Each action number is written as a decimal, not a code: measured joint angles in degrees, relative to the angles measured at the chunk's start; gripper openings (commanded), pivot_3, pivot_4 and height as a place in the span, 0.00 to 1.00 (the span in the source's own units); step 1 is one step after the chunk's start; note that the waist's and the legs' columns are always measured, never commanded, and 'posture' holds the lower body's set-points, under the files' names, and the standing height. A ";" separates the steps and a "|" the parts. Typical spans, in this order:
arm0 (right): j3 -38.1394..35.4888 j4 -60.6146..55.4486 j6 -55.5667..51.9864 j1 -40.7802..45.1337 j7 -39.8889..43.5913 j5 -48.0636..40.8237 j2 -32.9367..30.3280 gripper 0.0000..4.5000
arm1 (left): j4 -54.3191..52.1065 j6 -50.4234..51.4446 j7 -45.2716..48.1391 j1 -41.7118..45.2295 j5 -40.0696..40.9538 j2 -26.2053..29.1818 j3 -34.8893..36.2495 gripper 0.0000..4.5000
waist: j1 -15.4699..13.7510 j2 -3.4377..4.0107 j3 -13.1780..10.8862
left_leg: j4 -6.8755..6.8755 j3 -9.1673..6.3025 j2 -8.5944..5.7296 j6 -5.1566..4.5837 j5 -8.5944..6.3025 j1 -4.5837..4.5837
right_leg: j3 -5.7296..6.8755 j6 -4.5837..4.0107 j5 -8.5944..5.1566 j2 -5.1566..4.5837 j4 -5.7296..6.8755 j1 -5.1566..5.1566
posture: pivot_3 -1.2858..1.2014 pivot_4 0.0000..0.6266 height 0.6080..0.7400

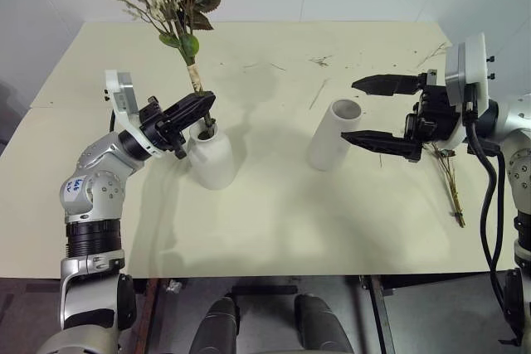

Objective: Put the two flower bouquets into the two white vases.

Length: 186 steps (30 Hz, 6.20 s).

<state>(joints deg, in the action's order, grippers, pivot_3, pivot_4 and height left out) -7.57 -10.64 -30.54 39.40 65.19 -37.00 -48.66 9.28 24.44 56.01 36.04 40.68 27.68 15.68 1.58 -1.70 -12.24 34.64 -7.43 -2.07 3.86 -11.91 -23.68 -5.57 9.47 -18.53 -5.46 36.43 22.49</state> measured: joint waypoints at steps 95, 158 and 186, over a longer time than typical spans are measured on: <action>23.74 76.18 4.07 22.62 5.41 42.27 -8.25 1.00 | -33.50 17.97 5.95 -13.85 18.70 24.56 6.63 0.99 | 1.84 0.28 -0.10 | -0.35 0.28 0.10 -0.02 -0.01 -0.19 | -0.11 -0.05 -0.02 0.05 -0.30 0.29 | 0.52 0.24 1.00; -7.25 15.69 4.34 7.42 -18.88 1.77 24.03 0.00 | -28.13 10.11 0.61 -12.63 9.38 24.48 8.94 1.00 | 1.75 0.19 -0.06 | -0.51 0.27 0.25 0.05 0.03 0.35 | -0.21 -0.15 -0.06 0.19 0.09 0.04 | 0.52 0.24 1.00; -6.42 15.45 8.15 -0.66 -13.47 3.77 12.76 0.98 | -28.13 11.35 0.23 -12.00 10.68 25.84 8.65 1.00 | 1.49 0.19 -0.06 | -0.58 0.30 0.22 0.04 0.03 0.35 | -0.20 -0.18 -0.07 0.17 -0.04 0.00 | 0.52 0.24 1.00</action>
<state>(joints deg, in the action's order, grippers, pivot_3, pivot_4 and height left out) -13.99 4.80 -22.39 38.75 51.72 -33.22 -35.90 -18.84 35.79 56.24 24.04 51.37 53.52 24.33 3.07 -1.51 -12.30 34.06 -7.13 -1.85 3.90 -11.88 -23.33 -5.77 9.30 -18.61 -5.30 36.38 22.49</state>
